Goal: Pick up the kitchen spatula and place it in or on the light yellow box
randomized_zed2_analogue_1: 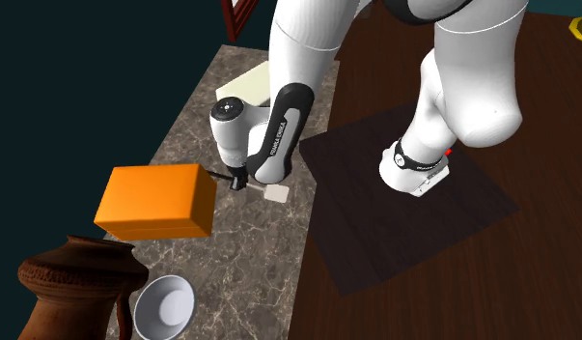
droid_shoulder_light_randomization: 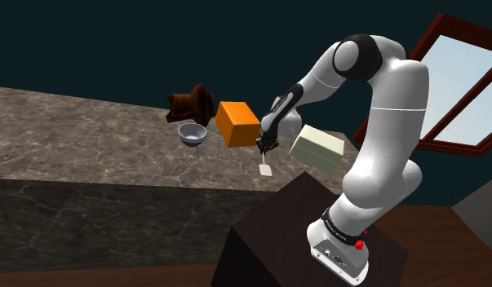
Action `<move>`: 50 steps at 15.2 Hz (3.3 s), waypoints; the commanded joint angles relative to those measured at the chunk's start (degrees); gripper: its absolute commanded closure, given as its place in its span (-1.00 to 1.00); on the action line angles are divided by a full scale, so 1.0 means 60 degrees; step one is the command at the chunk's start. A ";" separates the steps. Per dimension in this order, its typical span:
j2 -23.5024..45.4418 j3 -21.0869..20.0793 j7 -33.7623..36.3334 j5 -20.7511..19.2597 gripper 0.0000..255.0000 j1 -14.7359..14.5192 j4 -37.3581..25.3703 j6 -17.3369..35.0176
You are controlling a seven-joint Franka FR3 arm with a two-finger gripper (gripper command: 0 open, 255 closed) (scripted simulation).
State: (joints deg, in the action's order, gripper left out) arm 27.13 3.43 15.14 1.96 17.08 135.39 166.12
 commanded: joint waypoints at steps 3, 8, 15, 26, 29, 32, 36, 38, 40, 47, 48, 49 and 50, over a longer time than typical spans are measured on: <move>-0.0573 0.0070 0.0039 -0.0053 1.00 -0.0063 0.0146 -0.0429; -0.1255 0.0152 0.0092 -0.0136 1.00 -0.0127 0.0277 -0.0979; -0.2166 0.0245 0.0176 -0.0270 1.00 -0.0197 0.0369 -0.1797; -0.3464 0.0322 0.0293 -0.0463 1.00 -0.0251 0.0292 -0.3168; -0.3784 0.0330 0.0318 -0.0505 1.00 -0.0257 0.0225 -0.3554; -0.4087 0.0334 0.0339 -0.0542 1.00 -0.0261 0.0138 -0.3943; -0.4465 0.0335 0.0362 -0.0583 1.00 -0.0264 -0.0009 -0.4466; -0.4603 0.0457 0.0109 -0.0577 1.00 -0.0140 0.0004 -0.4587; -0.4684 0.0710 -0.0412 -0.0547 1.00 0.0105 0.0074 -0.4589; -0.4680 0.1609 -0.2278 -0.0394 1.00 0.0960 -0.0037 -0.4680; -0.4642 0.1735 -0.2551 -0.0359 1.00 0.1081 -0.0098 -0.4703; -0.4595 0.1860 -0.2824 -0.0319 1.00 0.1202 -0.0170 -0.4730; -0.4539 0.1982 -0.3100 -0.0274 1.00 0.1324 -0.0253 -0.4759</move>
State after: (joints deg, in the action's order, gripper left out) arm -0.06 14.66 -1.94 0.19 24.37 134.12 137.85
